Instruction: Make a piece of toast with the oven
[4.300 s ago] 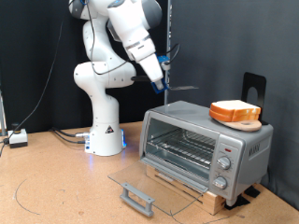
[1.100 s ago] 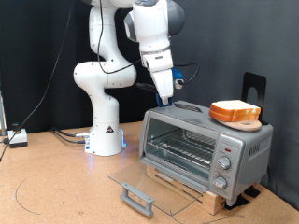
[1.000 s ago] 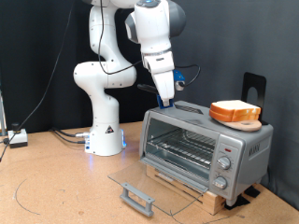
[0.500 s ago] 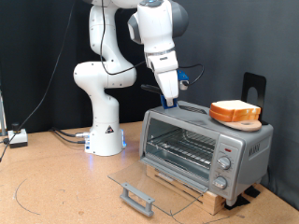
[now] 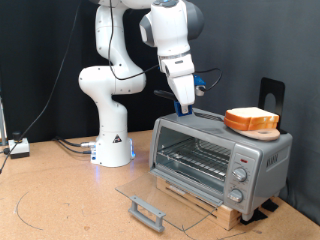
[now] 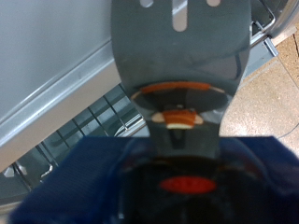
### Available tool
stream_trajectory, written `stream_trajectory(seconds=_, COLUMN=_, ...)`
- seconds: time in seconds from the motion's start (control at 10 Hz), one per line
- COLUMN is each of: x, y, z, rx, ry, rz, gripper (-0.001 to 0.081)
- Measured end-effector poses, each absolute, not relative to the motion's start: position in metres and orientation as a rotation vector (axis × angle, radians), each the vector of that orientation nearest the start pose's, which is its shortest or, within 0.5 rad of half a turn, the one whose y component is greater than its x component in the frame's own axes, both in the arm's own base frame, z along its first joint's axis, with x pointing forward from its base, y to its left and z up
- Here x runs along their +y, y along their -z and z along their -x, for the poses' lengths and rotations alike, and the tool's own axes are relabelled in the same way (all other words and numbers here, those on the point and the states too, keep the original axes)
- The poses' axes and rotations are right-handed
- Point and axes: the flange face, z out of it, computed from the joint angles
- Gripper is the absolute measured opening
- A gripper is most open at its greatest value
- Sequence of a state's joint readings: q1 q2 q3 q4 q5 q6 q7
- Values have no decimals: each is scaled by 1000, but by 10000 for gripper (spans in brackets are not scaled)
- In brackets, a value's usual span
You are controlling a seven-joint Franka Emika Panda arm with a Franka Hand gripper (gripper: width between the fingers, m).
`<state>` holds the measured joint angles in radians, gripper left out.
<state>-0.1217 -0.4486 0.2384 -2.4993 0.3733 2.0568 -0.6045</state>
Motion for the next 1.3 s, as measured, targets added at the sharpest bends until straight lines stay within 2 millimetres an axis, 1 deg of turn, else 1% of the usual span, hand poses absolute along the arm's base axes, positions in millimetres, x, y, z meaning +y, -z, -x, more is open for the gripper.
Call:
stream_trajectory(seconds=0.6, x=83, y=-437, z=-404, rx=-784, ry=102, rz=2823, gripper=396)
stream_trajectory(seconds=1.3, x=84, y=-439, z=-406, rx=-776, ry=130, rz=2820, gripper=396)
